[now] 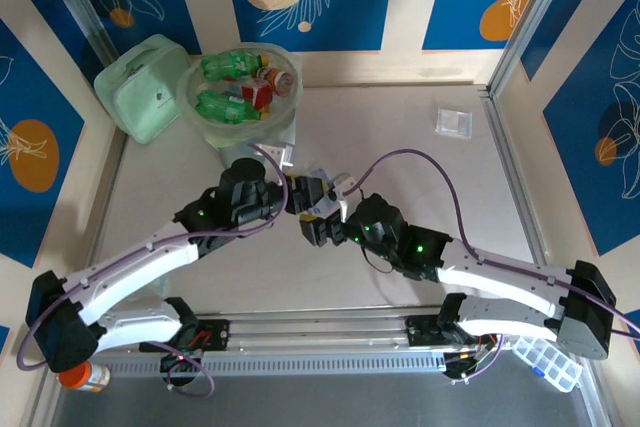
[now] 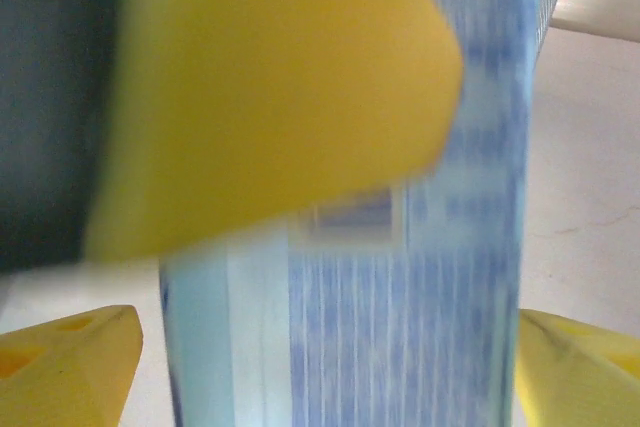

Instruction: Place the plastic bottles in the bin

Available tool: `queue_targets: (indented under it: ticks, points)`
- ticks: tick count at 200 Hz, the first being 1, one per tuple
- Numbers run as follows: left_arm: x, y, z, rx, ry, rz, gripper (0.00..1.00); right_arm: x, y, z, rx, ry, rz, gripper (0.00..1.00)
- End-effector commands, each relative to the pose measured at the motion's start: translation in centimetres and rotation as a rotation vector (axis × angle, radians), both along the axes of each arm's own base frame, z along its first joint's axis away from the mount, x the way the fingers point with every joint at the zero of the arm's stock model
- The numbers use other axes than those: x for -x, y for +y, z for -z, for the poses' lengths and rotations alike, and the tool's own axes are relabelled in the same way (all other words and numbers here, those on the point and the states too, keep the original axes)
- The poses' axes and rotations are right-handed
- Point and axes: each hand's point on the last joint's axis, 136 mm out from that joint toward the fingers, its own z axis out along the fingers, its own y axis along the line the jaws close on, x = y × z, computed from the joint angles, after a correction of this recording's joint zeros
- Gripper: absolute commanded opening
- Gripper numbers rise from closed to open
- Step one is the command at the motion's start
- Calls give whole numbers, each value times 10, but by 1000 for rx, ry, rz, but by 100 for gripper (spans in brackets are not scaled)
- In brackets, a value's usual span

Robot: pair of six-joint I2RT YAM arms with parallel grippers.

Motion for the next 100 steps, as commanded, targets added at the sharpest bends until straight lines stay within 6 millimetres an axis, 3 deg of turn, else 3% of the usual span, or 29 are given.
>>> queue_targets:
  ticks: [1, 19, 45, 76, 100]
  points:
    - [-7, 36, -59, -133, -179, -109, 45, 17, -4, -28, -101, -56, -58, 94]
    - [-19, 65, -101, -265, -293, -224, 45, 26, -12, -39, -143, -103, -73, 93]
    - [-38, 91, -157, -433, -432, -355, 46, 27, -19, -44, -166, -123, -53, 90]
    - [-72, 108, -199, -718, -585, -503, 47, 28, -17, -38, -156, -109, -56, 89]
    - [-104, 107, -223, -900, -652, -563, 39, 32, -10, -35, -155, -102, -84, 88]
